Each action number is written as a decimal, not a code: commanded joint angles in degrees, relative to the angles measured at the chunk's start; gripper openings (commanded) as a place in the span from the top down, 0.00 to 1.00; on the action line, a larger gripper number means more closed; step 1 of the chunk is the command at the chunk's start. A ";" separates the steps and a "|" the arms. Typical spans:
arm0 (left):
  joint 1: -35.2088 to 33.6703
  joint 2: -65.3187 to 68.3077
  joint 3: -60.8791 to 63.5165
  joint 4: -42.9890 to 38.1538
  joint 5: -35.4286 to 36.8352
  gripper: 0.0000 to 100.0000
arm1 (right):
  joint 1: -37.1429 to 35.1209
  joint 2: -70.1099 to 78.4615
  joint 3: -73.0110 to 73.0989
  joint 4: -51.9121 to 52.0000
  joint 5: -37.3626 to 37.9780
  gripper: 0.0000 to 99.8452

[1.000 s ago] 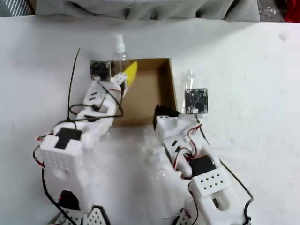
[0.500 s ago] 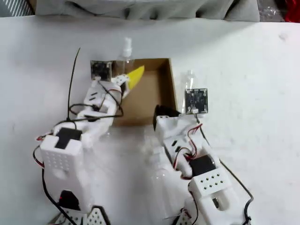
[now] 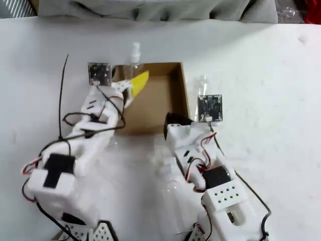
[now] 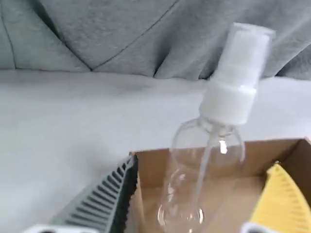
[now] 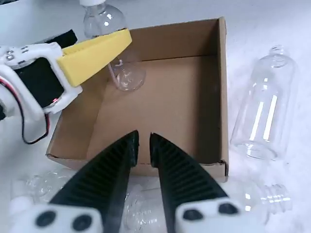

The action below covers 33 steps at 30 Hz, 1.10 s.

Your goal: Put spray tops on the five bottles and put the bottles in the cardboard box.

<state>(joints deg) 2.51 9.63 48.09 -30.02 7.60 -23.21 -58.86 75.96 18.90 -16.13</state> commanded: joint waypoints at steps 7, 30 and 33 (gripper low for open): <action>-0.57 -24.75 10.11 15.82 -0.35 0.63 | 0.13 -0.75 -0.79 -0.22 -0.09 0.98; -11.21 -75.38 24.18 69.71 -0.44 0.63 | 0.40 -0.75 -0.62 0.22 -0.09 0.98; -12.88 -79.16 29.19 69.71 -0.44 0.63 | 0.66 -0.75 -0.62 0.22 -0.09 0.98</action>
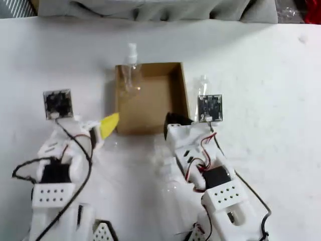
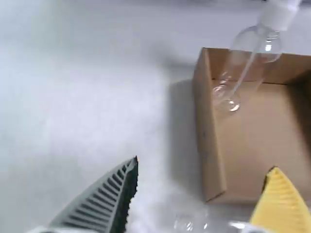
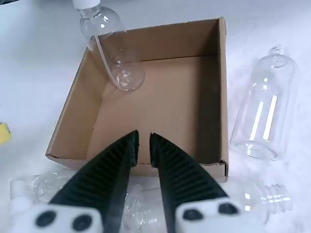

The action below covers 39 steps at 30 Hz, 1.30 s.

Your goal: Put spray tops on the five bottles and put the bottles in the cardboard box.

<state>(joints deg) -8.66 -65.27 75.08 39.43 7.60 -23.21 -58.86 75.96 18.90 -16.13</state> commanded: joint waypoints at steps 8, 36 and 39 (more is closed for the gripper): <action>-2.24 -14.99 13.36 0.26 0.09 0.63 | 0.66 -1.01 -0.62 0.22 -0.09 0.98; -4.09 -35.21 22.15 5.89 2.37 0.98 | 0.22 -0.66 -32.79 70.11 36.75 0.98; -4.09 -35.21 22.15 5.89 2.37 0.98 | -3.47 -0.66 -33.49 75.47 36.84 0.98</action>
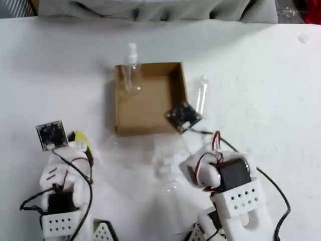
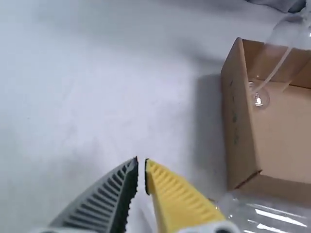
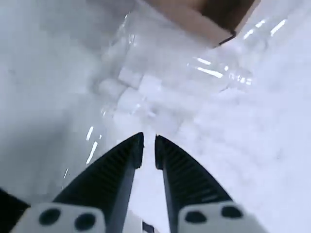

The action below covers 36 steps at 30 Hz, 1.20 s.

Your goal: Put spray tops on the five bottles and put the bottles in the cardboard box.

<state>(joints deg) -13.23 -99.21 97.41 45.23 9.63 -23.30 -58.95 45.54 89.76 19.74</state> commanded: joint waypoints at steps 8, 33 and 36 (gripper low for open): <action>0.48 -1.27 -0.18 0.00 0.35 0.98 | -14.20 -0.48 -2.90 5.41 -4.84 0.76; 0.31 -1.27 -0.18 -0.18 -4.04 0.98 | -28.79 28.09 -1.67 -0.40 -11.60 0.78; 0.22 -1.27 -0.18 -0.18 -4.04 0.98 | -30.55 28.79 -1.41 -1.89 -11.60 0.78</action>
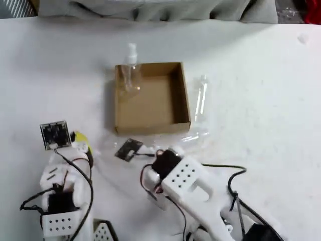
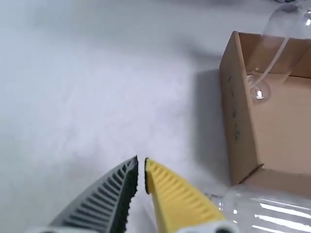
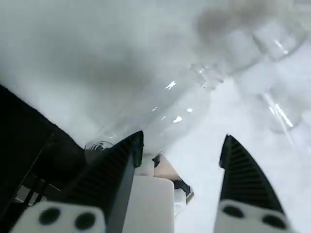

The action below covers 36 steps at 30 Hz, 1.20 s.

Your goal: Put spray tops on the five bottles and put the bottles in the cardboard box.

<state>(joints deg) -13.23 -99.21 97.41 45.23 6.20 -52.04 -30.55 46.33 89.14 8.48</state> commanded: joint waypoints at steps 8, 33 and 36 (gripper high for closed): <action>-7.96 -1.27 -0.18 -5.71 0.53 0.98 | -1.89 0.22 2.37 -8.66 -0.97 0.77; -11.65 -1.27 -0.18 -7.38 6.33 0.98 | -0.75 0.13 13.54 -21.76 0.26 0.78; -11.65 -1.27 -0.18 -7.47 6.33 0.98 | -0.75 0.13 13.71 -21.49 6.95 0.78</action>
<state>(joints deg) -24.48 -99.21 97.41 39.43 11.91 -52.84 -30.64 59.60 67.43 10.24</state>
